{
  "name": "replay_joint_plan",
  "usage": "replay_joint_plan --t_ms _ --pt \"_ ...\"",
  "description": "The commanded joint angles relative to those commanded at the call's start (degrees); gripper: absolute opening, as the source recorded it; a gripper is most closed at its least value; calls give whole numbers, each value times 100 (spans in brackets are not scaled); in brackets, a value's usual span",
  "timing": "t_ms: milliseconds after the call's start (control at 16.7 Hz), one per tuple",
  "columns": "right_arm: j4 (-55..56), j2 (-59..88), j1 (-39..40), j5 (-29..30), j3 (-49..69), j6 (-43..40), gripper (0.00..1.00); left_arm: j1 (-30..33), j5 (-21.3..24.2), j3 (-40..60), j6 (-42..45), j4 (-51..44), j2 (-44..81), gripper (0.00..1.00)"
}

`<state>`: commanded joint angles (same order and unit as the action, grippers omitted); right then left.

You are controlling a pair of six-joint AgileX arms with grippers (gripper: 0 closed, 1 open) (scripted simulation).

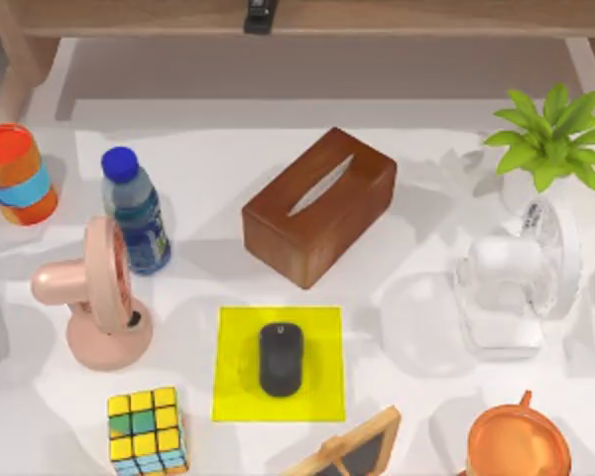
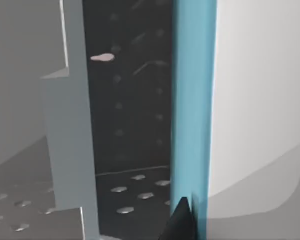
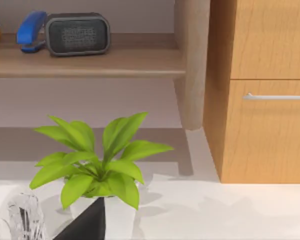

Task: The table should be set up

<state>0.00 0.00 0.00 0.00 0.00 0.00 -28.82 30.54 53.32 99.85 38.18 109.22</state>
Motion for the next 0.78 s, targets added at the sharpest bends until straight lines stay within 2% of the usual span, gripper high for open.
replay_joint_plan --t_ms 780 --pt "0 0 0 0 0 0 100 226 -207 639 -78 -77 521 0"
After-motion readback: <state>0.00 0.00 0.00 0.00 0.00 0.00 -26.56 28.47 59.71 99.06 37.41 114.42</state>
